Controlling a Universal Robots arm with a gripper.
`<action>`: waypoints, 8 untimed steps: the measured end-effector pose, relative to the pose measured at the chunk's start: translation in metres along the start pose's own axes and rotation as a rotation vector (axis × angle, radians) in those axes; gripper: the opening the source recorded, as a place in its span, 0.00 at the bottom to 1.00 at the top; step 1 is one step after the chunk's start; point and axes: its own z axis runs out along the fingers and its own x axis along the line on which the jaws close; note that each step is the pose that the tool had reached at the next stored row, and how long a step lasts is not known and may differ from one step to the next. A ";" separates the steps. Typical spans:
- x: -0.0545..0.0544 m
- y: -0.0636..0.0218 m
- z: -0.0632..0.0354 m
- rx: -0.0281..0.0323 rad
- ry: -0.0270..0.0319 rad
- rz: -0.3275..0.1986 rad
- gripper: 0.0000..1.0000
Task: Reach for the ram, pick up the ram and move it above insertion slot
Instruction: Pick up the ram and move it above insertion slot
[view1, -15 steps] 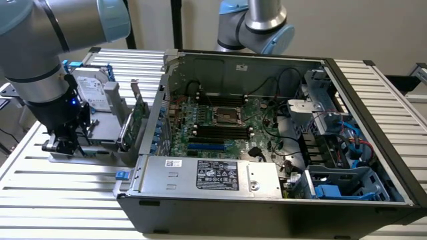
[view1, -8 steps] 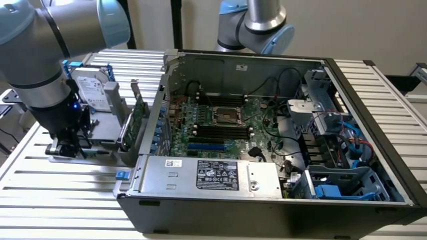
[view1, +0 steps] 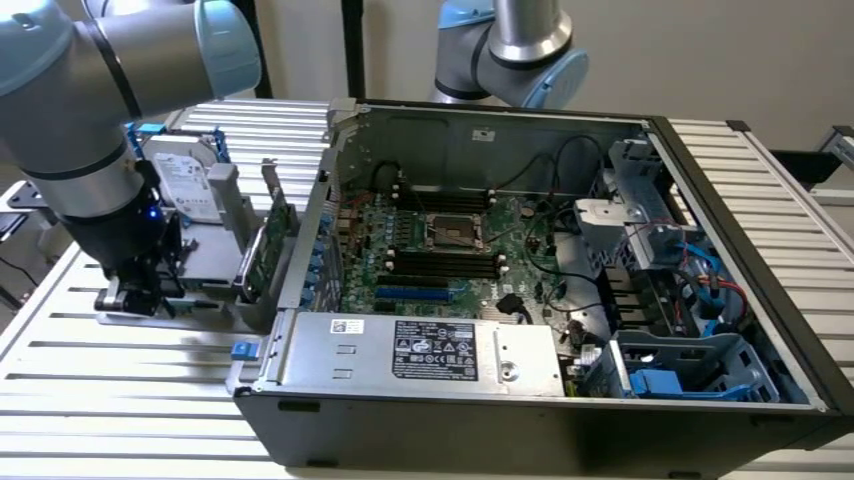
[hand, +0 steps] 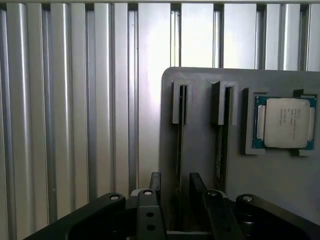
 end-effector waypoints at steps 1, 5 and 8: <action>0.000 0.0000 0.0001 0.0000 -0.0002 0.000 0.36; -0.002 0.0000 0.0010 0.0001 -0.0003 0.000 0.36; -0.003 0.0000 0.0016 -0.0005 0.0001 0.000 0.36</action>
